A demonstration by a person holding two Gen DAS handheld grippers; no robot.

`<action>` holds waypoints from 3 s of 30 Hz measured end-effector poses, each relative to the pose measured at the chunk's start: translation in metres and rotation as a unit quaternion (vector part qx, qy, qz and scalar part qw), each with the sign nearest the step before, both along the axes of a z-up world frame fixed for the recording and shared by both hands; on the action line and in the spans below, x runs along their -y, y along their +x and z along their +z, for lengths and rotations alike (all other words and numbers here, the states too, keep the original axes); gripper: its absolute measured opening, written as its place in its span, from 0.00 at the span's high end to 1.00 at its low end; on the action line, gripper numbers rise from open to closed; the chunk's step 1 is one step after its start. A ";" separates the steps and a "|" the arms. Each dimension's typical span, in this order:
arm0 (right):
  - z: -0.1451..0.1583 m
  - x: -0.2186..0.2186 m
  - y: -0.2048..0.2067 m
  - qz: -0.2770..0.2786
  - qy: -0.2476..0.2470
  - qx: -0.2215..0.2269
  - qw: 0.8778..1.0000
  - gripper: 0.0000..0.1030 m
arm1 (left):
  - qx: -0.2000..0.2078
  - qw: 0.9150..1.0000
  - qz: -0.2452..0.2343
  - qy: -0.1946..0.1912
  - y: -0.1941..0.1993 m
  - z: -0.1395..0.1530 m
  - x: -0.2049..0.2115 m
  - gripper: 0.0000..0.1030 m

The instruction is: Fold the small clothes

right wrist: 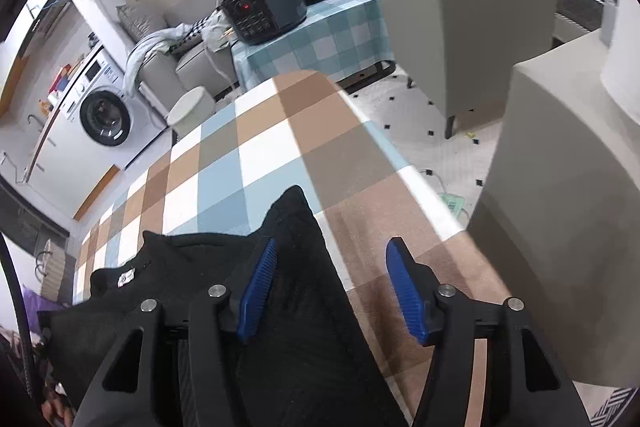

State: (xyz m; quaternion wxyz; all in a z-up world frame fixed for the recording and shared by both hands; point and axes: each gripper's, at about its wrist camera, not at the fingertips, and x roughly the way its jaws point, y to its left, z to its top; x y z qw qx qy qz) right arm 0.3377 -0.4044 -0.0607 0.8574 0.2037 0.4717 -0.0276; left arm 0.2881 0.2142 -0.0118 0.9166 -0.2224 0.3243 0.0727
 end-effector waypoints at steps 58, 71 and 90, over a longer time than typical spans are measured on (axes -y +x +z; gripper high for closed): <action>-0.008 -0.017 -0.215 0.105 0.088 0.009 0.991 0.65 | -0.122 0.992 0.000 0.026 -0.228 -0.045 0.106 0.56; -0.004 -0.009 -0.259 0.096 0.049 0.011 0.994 0.93 | -0.126 0.991 -0.027 0.025 -0.260 -0.041 0.122 0.85; 0.020 -0.001 -0.279 0.062 0.052 0.080 0.993 0.95 | -0.106 0.994 0.021 -0.001 -0.296 -0.030 0.096 0.73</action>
